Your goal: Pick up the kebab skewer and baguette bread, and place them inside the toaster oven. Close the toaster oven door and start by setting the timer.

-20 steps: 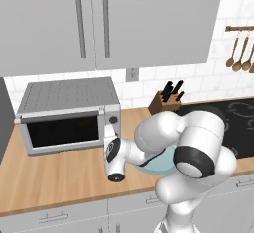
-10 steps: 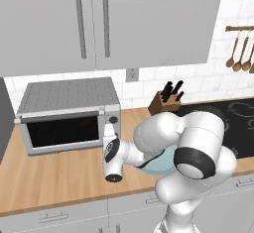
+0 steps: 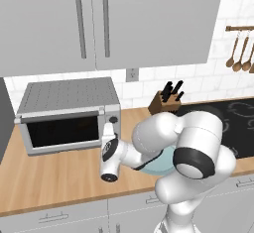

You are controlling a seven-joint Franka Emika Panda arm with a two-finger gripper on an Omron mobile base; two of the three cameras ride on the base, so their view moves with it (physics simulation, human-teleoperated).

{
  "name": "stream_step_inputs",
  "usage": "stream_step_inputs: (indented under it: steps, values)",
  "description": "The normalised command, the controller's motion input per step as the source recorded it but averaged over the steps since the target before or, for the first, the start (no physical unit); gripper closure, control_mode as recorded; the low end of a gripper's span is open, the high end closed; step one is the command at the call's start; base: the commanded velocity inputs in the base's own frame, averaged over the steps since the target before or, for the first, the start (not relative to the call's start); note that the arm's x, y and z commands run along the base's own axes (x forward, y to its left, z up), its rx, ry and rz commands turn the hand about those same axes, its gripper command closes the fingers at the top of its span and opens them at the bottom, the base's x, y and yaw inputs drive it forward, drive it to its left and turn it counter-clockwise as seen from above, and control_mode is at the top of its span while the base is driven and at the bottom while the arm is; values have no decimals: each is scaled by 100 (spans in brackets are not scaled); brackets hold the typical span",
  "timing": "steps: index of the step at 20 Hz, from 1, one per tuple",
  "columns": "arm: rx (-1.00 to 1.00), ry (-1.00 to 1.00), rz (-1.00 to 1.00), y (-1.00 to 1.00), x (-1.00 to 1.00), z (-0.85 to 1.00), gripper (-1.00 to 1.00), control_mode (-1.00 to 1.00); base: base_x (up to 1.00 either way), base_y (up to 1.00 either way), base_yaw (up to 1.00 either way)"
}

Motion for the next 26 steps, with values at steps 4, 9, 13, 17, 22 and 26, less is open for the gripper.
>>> stream_step_inputs:
  steps: [4, 9, 13, 17, 22, 26]
  values:
    - [7, -13, -5, -50, 4, 0, 100, -100, 0, 0, 0]
    - [15, -13, -4, -47, 8, 0, 100, -100, 0, 0, 0]
    - [25, -13, -3, -41, 2, 0, 100, -100, 0, 0, 0]
    - [31, -14, -4, -23, 1, 0, 100, -100, 0, 0, 0]
    - [36, -13, -7, -15, 3, 0, 100, -100, 0, 0, 0]
    - [37, -11, -8, -16, 9, 0, 100, -100, 0, 0, 0]
